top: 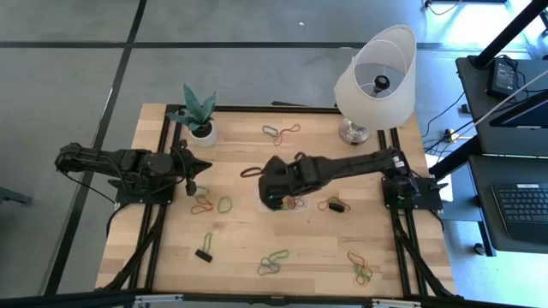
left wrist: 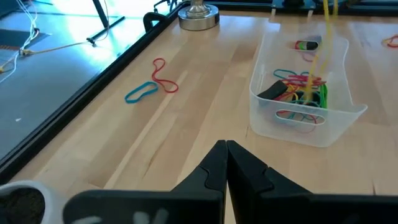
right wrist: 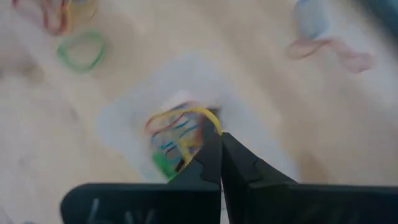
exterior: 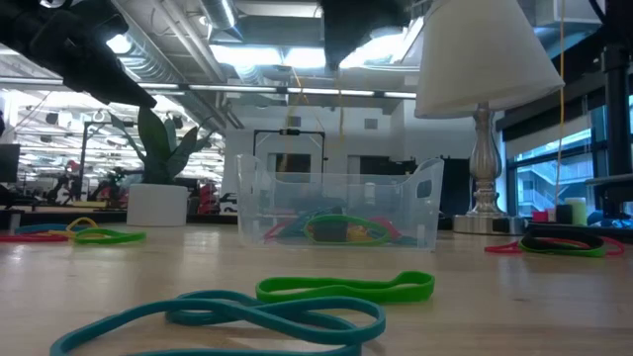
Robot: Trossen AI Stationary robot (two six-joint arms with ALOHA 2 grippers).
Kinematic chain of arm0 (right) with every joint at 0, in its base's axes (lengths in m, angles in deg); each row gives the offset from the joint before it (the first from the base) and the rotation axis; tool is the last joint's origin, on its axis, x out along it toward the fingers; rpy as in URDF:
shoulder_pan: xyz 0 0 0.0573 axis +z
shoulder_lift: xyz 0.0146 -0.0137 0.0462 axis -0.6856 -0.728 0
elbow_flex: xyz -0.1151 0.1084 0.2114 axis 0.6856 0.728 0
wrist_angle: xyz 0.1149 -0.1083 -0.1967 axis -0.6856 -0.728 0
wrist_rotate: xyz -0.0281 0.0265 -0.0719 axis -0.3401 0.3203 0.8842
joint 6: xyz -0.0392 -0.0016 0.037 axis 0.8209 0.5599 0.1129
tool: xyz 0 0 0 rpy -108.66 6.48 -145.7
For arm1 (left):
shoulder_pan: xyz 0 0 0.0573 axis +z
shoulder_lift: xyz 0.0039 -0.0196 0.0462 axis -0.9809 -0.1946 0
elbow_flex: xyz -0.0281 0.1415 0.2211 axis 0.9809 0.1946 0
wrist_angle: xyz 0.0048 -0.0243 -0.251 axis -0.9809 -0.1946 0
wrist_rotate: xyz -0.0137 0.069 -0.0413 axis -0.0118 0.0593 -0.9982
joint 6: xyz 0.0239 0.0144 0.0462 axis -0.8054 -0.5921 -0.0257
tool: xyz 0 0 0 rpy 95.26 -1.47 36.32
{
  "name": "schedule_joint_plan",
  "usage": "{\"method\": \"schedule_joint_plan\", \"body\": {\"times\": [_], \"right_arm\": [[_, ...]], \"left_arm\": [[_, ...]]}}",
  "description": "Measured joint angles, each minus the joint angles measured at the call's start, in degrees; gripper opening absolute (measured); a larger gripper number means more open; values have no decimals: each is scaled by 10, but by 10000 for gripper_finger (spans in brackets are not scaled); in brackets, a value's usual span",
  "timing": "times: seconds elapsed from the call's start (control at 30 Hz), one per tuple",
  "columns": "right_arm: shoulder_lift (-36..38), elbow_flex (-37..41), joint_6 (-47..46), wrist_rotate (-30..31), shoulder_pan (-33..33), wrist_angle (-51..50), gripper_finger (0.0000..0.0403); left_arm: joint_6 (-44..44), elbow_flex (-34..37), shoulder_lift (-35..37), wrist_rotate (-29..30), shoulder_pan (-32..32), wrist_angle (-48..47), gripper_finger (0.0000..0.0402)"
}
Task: Pick and place rubber bands into bin
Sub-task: Put the yellow rubber band into the transparent bin
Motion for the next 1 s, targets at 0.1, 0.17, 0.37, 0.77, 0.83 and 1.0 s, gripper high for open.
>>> {"method": "schedule_joint_plan", "body": {"times": [0.1,0.17,0.37,0.77,0.83,1.0], "right_arm": [[-3,71,17,-54,-1,68,0],[-2,115,29,-99,-8,124,0],[-2,218,30,-198,-39,228,0],[-2,299,45,-217,-50,232,21],[-1,289,45,-217,-50,224,33],[21,274,51,-213,-45,221,71]], "left_arm": [[25,0,0,-1,0,0,3],[37,0,0,-11,0,0,3],[39,0,-4,-68,0,0,3],[79,0,-122,-112,-37,78,2],[79,0,-151,-102,-51,98,2],[84,-32,-212,-88,-78,95,2]]}}
